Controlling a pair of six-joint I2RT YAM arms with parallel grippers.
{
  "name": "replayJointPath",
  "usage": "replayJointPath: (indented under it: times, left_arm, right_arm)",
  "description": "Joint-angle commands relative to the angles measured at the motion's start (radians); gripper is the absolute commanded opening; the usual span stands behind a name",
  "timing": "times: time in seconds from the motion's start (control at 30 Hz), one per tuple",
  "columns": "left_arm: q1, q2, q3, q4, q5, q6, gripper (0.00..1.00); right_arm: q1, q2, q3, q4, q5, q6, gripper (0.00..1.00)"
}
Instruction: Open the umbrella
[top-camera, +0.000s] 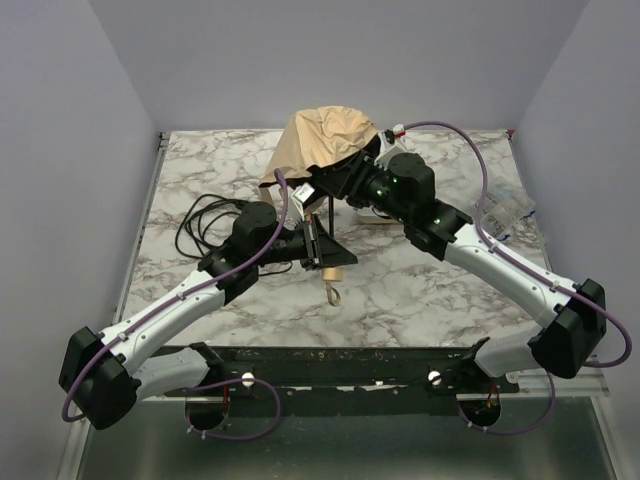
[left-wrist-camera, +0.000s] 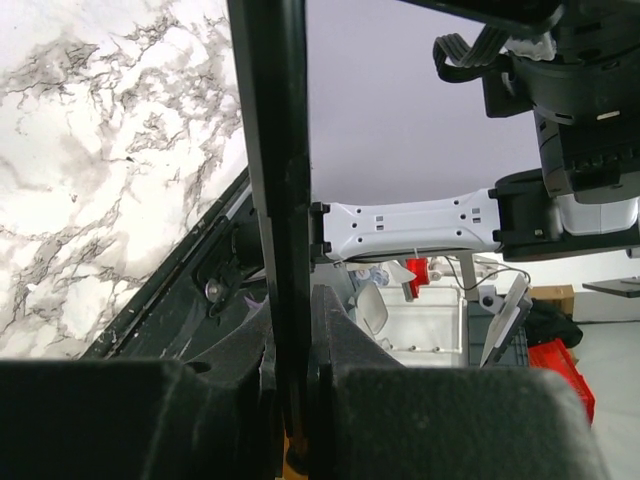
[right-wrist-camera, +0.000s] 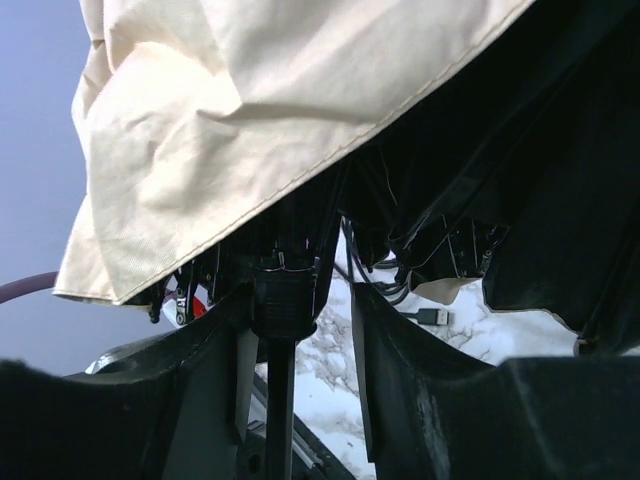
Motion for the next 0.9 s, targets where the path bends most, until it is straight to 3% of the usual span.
replayJointPath:
  times: [0.0, 0.2, 0.47, 0.67, 0.87]
  left_arm:
    - [0.006, -0.011, 0.056, 0.086, -0.04, 0.065, 0.0]
    - [0.005, -0.01, 0.056, 0.088, -0.04, 0.066, 0.0]
    - [0.006, -0.007, 0.058, 0.101, -0.019, 0.072, 0.0]
    - [0.004, -0.011, 0.04, 0.108, 0.016, 0.077, 0.0]
    - [-0.028, -0.05, 0.033, 0.062, 0.016, 0.099, 0.0]
  right_arm:
    - [-0.004, -0.04, 0.005, -0.058, 0.085, -0.04, 0.45]
    - [-0.003, -0.046, 0.016, -0.059, 0.111, -0.05, 0.3]
    - [-0.004, -0.028, 0.015, -0.049, 0.107, -0.046, 0.27]
    - [-0.003, -0.002, 0.038, -0.02, 0.169, -0.051, 0.2]
    - [-0.003, 0.0, 0.024, 0.091, 0.308, -0.042, 0.03]
